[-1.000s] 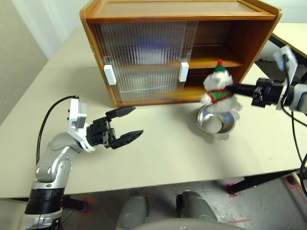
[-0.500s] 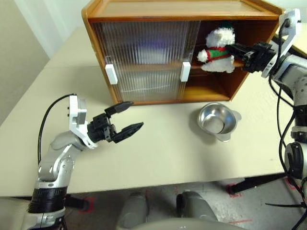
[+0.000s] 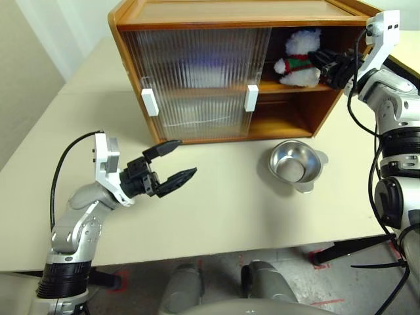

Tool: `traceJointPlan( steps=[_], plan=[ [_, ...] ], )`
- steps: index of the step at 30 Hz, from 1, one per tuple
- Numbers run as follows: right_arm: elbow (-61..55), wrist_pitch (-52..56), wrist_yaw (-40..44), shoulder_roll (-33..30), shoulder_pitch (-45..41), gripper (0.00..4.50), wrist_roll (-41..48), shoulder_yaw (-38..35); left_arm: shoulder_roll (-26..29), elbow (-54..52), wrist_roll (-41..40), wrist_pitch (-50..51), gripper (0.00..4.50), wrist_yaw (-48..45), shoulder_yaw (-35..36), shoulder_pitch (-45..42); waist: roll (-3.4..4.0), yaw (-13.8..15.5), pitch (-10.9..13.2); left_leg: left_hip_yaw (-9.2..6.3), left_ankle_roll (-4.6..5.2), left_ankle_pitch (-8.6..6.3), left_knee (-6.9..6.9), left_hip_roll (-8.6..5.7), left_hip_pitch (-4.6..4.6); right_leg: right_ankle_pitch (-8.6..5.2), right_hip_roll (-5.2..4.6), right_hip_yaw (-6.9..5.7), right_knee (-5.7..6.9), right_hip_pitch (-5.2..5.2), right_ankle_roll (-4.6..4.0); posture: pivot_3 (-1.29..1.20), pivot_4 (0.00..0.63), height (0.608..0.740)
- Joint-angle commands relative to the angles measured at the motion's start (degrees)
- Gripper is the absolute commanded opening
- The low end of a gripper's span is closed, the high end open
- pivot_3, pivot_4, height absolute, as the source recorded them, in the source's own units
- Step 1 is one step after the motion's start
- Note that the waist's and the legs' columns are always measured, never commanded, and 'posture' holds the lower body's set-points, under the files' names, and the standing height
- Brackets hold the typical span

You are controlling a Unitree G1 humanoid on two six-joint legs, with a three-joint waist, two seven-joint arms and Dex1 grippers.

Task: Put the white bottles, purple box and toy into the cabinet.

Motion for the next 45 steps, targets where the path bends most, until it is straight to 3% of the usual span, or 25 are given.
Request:
traceJointPlan(
  steps=[1, 7, 13, 15, 18, 21, 28, 40, 45],
  plan=[
    [0.12, -2.76, 0.49, -1.83, -1.83, 2.37, -0.31, -1.08, 0.28, -0.87, -0.05, 0.5, 4.5, 0.21, -0.46, 0.38, 0.01, 0.02, 0.0, -0.01, 0.0, 0.0, 0.0, 0.0, 0.0, 0.0, 0.01, -0.01, 0.01, 0.0, 0.0, 0.18, 0.0, 0.74],
    [-3.45, -4.0, 2.17, -5.28, -0.47, 4.45, 0.46, -1.88, 0.07, -0.34, -0.05, 0.72, 4.5, 0.08, -0.82, -0.32, 0.02, 0.11, 0.0, -0.02, 0.0, 0.0, -0.02, 0.0, -0.05, -0.01, -0.01, -0.05, -0.1, 0.0, -0.01, 0.17, 0.0, 0.74],
    [-15.74, 15.55, 16.7, -13.97, 10.14, 4.45, 8.48, -1.63, 0.15, 0.05, -0.01, 0.6, 4.5, -0.09, -0.93, -0.76, 0.02, 1.21, 0.0, -0.11, 0.01, -0.01, -0.03, 0.02, -0.12, -0.01, -0.06, -0.14, -0.21, 0.01, 0.0, 0.17, 0.0, 0.74],
    [-21.5, 26.16, 24.42, -20.49, 19.01, 4.45, 12.23, -0.15, 0.36, 0.16, 0.0, 0.57, 4.5, -0.42, -0.89, -0.58, 0.01, 2.1, -0.01, -0.15, 0.02, -0.02, -0.03, 0.03, -0.15, -0.01, -0.12, -0.19, -0.25, 0.02, -0.01, 0.16, 0.0, 0.74],
    [-27.14, 35.35, 28.16, -25.57, 27.83, 4.45, 15.56, 0.14, 0.54, 0.23, -0.06, 0.65, 4.5, -0.66, -0.84, -0.49, 0.11, 2.93, -0.06, -0.2, 0.1, -0.06, 0.02, 0.02, -0.2, -0.05, -0.2, -0.33, -0.3, 0.04, 0.0, 0.16, 0.0, 0.74],
    [-26.46, 35.82, 22.43, -23.81, 33.3, 4.45, 14.45, -2.87, 0.73, 0.11, -0.15, 0.84, 4.5, -0.79, -0.94, -0.38, 0.2, 2.62, -0.12, -0.06, 0.1, -0.07, 0.08, 0.03, -0.16, -0.12, -0.46, -0.36, -0.29, 0.04, -0.02, 0.16, 0.0, 0.74],
    [-26.03, 37.34, 12.82, -18.15, 39.52, 4.45, 13.58, -4.41, 1.21, 0.2, -0.12, 1.09, 4.5, -1.49, -0.95, -0.41, 0.11, 2.75, -0.16, -0.02, 0.17, -0.03, 0.24, 0.03, 0.04, -0.19, 0.11, -0.13, -0.21, 0.19, 0.27, 0.15, 0.0, 0.74],
    [-17.56, 38.99, 3.14, -9.42, 36.89, 4.45, 15.63, -10.46, 1.63, -0.07, 0.49, 0.93, 4.5, -1.65, -1.09, -0.11, 0.12, 2.83, -0.17, 0.06, 0.2, -0.02, 0.25, -0.03, -0.08, -0.16, 0.12, 0.11, -0.27, 0.15, 0.32, 0.17, 0.0, 0.74],
    [-17.62, 40.52, 2.71, -7.99, 36.53, 4.45, 16.9, -10.69, 1.6, 0.12, 0.77, 0.61, 4.5, -1.6, -1.06, -0.18, 0.12, 2.78, -0.17, 0.06, 0.2, -0.02, 0.24, -0.02, -0.07, -0.18, 0.13, 0.13, -0.25, 0.15, 0.35, 0.17, 0.0, 0.74]
  ],
)
